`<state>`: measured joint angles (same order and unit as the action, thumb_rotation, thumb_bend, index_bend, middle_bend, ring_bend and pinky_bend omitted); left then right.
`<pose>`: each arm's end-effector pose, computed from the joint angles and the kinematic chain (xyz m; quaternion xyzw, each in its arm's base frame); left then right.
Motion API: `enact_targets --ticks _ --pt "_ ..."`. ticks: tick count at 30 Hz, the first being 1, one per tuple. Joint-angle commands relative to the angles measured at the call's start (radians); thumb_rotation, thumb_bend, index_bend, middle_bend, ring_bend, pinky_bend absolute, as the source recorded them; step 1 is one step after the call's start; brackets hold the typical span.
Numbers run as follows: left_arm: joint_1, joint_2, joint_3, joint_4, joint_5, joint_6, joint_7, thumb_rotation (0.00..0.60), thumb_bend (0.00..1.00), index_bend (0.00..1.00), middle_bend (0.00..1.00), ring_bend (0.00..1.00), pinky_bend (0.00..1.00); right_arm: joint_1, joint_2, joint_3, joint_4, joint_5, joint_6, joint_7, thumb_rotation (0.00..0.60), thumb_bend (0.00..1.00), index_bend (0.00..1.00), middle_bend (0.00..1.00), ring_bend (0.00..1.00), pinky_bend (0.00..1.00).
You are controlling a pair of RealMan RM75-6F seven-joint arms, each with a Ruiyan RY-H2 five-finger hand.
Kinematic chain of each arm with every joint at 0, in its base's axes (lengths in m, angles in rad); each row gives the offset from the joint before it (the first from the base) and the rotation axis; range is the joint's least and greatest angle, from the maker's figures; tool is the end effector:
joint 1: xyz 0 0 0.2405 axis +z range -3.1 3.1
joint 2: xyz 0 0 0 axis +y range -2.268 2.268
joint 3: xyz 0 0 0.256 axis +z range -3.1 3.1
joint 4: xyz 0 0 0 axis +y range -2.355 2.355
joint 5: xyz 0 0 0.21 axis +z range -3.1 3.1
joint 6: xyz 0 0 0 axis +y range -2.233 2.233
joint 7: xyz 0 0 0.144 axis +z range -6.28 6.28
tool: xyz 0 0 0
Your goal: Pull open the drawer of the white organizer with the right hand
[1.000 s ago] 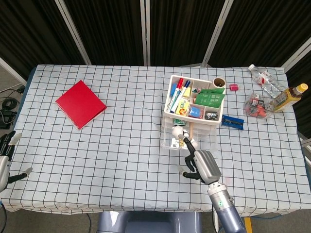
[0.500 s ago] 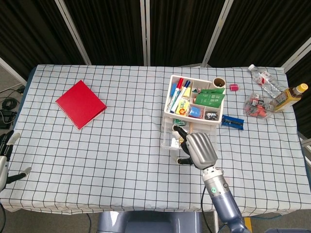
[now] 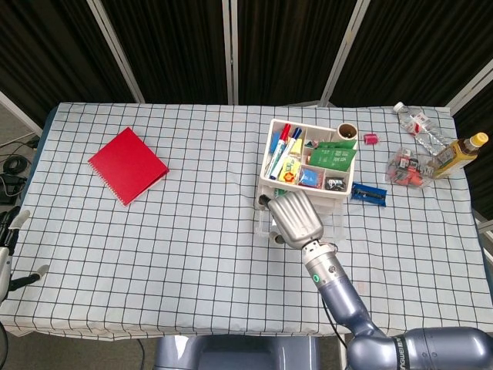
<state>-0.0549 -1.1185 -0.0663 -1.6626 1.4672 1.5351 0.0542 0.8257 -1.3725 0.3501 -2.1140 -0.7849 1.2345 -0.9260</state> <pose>-0.3066 0.1742 0.1653 -0.5671 -0.3837 -0.3927 0.6140 -0.0315 -0.3039 0.0644 0.7328 -0.3168 0.4015 0.4488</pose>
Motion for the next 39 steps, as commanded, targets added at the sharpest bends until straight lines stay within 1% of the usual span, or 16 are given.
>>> enact_targets --ticks 1,7,12,16,20,25,31,39 --pt "0.000 -0.001 0.000 0.000 -0.001 -0.001 0.001 0.600 0.00 0.00 0.00 0.00 0.00 0.029 -0.008 -0.013 0.029 0.012 0.011 -0.029 0.600 0.04 0.48 1.00 1.00 0.86" --pt "-0.002 -0.002 -0.001 0.002 -0.005 -0.004 0.002 0.600 0.00 0.00 0.00 0.00 0.00 0.058 0.001 -0.034 0.048 0.009 0.020 -0.063 0.600 0.07 0.53 1.00 1.00 0.86" --pt "-0.002 -0.003 -0.001 0.001 -0.003 -0.004 0.004 0.600 0.00 0.00 0.00 0.00 0.00 0.081 0.028 -0.055 0.050 0.014 0.001 -0.082 0.600 0.07 0.53 1.00 1.00 0.86" --pt "-0.002 -0.004 0.000 0.000 -0.002 -0.004 0.008 0.600 0.00 0.00 0.00 0.00 0.00 0.110 0.055 -0.082 0.052 0.014 -0.020 -0.126 0.600 0.06 0.48 1.00 1.00 0.86" --pt "-0.001 -0.004 0.000 -0.001 -0.001 -0.002 0.009 0.600 0.00 0.00 0.00 0.00 0.00 0.136 0.066 -0.098 0.049 0.028 -0.019 -0.171 0.600 0.06 0.43 1.00 1.00 0.86" --pt "-0.001 -0.003 -0.001 0.000 -0.006 -0.004 0.008 0.600 0.00 0.00 0.00 0.00 0.00 0.173 0.077 -0.127 0.064 0.051 -0.005 -0.249 0.600 0.06 0.42 1.00 1.00 0.86" --pt "-0.003 -0.004 -0.001 -0.001 -0.008 -0.008 0.013 0.600 0.00 0.00 0.00 0.00 0.00 0.197 0.093 -0.149 0.071 0.073 -0.010 -0.268 0.600 0.06 0.43 1.00 1.00 0.86" --pt "-0.002 -0.005 -0.003 -0.002 -0.011 -0.008 0.014 0.600 0.00 0.00 0.00 0.00 0.00 0.210 0.098 -0.187 0.093 0.065 -0.044 -0.238 0.600 0.06 0.45 1.00 1.00 0.86"
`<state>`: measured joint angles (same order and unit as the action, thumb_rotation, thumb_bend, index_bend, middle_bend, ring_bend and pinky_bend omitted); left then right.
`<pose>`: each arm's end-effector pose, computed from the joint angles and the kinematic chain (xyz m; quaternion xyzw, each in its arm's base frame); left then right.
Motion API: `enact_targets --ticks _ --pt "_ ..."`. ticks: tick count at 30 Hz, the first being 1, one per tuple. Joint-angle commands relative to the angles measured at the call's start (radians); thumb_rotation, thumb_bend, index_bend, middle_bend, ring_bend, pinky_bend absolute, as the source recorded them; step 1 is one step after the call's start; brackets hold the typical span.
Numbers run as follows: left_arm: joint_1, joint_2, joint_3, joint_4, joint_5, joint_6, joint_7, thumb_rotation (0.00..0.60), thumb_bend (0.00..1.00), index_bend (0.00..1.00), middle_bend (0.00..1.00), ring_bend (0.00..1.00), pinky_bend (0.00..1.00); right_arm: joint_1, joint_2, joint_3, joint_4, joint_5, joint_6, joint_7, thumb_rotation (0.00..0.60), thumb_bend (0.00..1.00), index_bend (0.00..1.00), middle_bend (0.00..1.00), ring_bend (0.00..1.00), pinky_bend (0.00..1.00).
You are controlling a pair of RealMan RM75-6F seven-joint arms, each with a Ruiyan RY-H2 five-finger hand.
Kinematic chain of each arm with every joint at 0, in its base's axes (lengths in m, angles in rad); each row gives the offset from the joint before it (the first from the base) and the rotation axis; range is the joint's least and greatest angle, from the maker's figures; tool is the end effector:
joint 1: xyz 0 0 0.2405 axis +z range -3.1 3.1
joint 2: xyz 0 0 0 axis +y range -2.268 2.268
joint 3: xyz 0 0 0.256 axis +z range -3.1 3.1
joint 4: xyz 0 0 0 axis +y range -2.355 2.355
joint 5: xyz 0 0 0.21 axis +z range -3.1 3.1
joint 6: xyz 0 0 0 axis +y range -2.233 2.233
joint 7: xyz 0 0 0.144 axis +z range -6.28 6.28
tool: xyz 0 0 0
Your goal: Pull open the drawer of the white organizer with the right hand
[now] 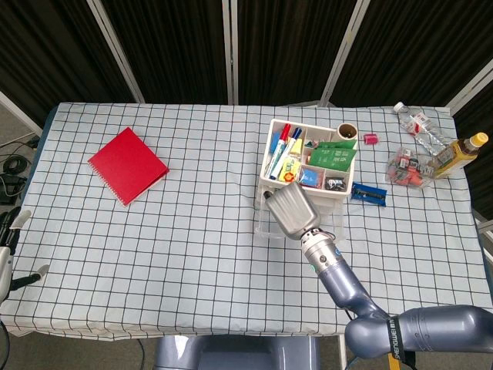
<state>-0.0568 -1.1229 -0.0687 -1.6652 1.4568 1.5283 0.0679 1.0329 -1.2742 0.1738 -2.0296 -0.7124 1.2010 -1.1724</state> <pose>-0.3070 0.1752 0.1636 -0.5667 -0.3851 -0.3879 0.6165 -0.0364 -0.3242 0.0589 0.8146 -0.1297 0.2640 0.5000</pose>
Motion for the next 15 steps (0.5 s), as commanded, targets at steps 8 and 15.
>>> enact_targets --ticks 8,15 --pt "-0.002 -0.002 -0.002 0.002 -0.005 -0.004 0.003 0.600 0.00 0.00 0.00 0.00 0.00 0.002 -0.011 -0.041 0.056 -0.076 -0.027 0.057 0.600 0.06 0.46 1.00 1.00 0.86" --pt "-0.002 -0.002 -0.002 0.002 -0.006 -0.005 0.004 0.600 0.00 0.00 0.00 0.00 0.00 0.003 -0.021 -0.057 0.080 -0.106 -0.040 0.081 0.600 0.06 0.47 1.00 1.00 0.86"
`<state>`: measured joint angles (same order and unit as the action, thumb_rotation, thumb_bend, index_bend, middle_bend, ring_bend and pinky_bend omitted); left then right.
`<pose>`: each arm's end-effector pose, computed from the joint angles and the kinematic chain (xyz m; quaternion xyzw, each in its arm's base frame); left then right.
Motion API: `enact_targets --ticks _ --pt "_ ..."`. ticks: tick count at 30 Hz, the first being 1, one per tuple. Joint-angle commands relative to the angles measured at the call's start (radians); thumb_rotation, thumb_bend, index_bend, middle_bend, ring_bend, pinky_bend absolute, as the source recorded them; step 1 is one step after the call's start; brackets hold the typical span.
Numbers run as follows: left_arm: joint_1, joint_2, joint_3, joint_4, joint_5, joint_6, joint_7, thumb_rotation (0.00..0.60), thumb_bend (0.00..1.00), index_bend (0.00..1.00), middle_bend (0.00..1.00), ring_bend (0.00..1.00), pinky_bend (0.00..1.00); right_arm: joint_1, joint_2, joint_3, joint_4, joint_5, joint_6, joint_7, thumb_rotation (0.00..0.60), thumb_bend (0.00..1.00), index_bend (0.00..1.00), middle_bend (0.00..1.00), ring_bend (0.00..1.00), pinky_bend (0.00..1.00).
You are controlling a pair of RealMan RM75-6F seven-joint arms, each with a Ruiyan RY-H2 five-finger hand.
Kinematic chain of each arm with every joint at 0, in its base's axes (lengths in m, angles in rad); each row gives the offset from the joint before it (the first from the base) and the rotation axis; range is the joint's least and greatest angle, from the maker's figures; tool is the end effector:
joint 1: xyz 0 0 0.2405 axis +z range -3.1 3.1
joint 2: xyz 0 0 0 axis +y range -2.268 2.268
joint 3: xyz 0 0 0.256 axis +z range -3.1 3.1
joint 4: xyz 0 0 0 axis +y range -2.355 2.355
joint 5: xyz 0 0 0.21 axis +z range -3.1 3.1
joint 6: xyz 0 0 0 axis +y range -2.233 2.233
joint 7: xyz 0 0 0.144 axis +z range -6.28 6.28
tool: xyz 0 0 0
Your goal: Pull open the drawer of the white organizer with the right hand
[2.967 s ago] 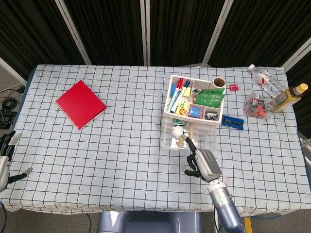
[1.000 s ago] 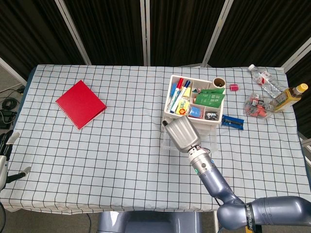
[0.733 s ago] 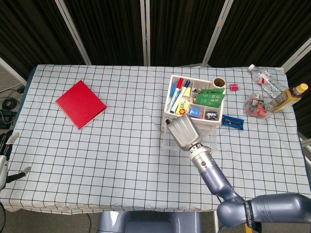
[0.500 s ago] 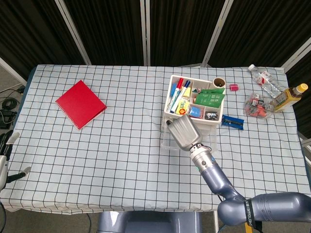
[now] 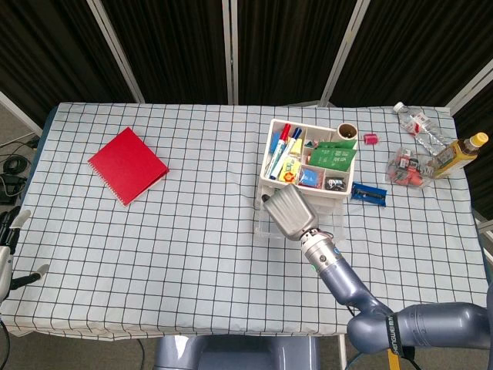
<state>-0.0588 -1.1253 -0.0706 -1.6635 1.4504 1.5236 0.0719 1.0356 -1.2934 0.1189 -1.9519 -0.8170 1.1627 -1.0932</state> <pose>-0.3077 0.1762 0.1629 -0.5664 -0.3859 -0.3855 0.6177 -0.0444 -0.3281 0.0484 0.8236 -0.1068 0.2736 0.4853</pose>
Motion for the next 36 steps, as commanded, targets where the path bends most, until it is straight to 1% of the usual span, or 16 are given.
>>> enact_targets --ticks 1,8,25,31,36 --pt "0.000 0.000 -0.001 -0.001 -0.001 0.001 0.000 0.600 0.00 0.00 0.00 0.00 0.00 0.001 -0.003 -0.004 0.005 -0.002 -0.004 0.003 0.600 0.06 0.47 1.00 1.00 0.86" --pt "0.000 -0.001 0.000 0.001 -0.002 -0.001 0.001 0.600 0.00 0.00 0.00 0.00 0.00 0.009 -0.012 -0.021 0.051 -0.048 -0.035 0.026 0.600 0.05 0.47 1.00 1.00 0.86" --pt "-0.004 -0.003 0.000 0.002 -0.006 -0.010 0.007 0.600 0.00 0.00 0.00 0.00 0.00 0.011 -0.046 -0.037 0.128 -0.058 -0.052 0.044 0.600 0.05 0.47 1.00 1.00 0.86" --pt "-0.004 -0.001 0.000 0.000 -0.009 -0.011 0.004 0.600 0.00 0.00 0.00 0.00 0.00 0.000 -0.068 -0.044 0.164 -0.094 -0.047 0.067 0.600 0.06 0.51 1.00 1.00 0.86" --pt "-0.004 0.001 0.001 -0.002 -0.006 -0.011 0.002 0.600 0.00 0.00 0.00 0.00 0.00 -0.005 -0.077 -0.046 0.180 -0.103 -0.049 0.072 0.600 0.06 0.52 1.00 1.00 0.86"
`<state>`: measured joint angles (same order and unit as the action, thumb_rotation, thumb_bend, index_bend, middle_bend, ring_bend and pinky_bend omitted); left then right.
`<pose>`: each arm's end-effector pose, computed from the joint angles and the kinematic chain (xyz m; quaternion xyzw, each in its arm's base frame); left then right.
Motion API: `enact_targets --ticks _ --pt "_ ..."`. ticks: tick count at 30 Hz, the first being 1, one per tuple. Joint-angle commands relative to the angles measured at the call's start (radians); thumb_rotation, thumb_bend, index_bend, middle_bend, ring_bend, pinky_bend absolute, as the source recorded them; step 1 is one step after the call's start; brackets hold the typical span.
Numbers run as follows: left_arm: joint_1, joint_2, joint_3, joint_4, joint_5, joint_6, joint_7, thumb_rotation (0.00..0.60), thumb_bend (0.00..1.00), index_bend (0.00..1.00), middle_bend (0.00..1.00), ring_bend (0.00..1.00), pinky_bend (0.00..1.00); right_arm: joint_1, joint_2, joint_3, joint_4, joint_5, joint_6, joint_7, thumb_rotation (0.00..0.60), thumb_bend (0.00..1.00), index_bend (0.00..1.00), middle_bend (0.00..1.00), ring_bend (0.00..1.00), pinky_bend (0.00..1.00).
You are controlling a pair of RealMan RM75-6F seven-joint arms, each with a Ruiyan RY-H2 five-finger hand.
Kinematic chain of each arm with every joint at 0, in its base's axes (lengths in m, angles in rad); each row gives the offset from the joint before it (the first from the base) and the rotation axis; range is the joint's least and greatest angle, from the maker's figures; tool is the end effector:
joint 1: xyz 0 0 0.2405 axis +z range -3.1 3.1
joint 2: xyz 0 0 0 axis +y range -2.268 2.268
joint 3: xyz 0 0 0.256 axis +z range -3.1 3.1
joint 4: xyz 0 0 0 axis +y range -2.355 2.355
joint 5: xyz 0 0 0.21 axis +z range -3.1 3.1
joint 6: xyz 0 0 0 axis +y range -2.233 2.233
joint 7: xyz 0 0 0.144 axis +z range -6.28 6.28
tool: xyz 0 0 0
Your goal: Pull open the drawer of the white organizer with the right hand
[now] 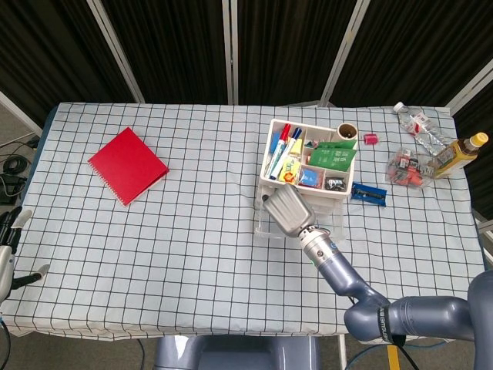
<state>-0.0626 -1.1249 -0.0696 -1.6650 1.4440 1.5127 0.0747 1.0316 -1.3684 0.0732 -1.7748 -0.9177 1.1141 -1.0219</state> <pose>-0.3083 0.1771 0.1616 -0.5681 -0.3893 -0.3816 0.6165 -0.0624 -0.3440 0.0264 0.8300 -0.0765 0.2674 0.4835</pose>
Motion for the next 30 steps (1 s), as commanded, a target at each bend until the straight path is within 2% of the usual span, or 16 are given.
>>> enact_targets --ticks 1,13,21,30 --pt "0.000 0.001 0.001 0.000 0.001 0.000 -0.001 0.600 0.00 0.00 0.00 0.00 0.00 -0.002 -0.003 -0.001 0.005 -0.004 -0.001 0.001 0.600 0.06 0.53 1.00 1.00 0.86" --pt "0.000 0.003 0.003 -0.001 0.004 -0.001 -0.006 0.600 0.00 0.00 0.00 0.00 0.00 -0.021 -0.019 -0.001 0.031 -0.056 -0.007 0.048 0.600 0.23 0.63 1.00 1.00 0.86" --pt "-0.001 0.003 0.001 0.000 0.001 -0.003 -0.010 0.600 0.00 0.00 0.00 0.00 0.00 -0.031 -0.012 0.001 0.020 -0.075 -0.004 0.046 0.600 0.24 0.64 1.00 1.00 0.86" --pt "0.003 0.006 0.003 -0.004 0.009 0.008 -0.012 0.600 0.00 0.00 0.00 0.00 0.00 -0.041 0.055 0.025 -0.102 -0.111 0.044 0.007 0.600 0.24 0.64 1.00 1.00 0.86"
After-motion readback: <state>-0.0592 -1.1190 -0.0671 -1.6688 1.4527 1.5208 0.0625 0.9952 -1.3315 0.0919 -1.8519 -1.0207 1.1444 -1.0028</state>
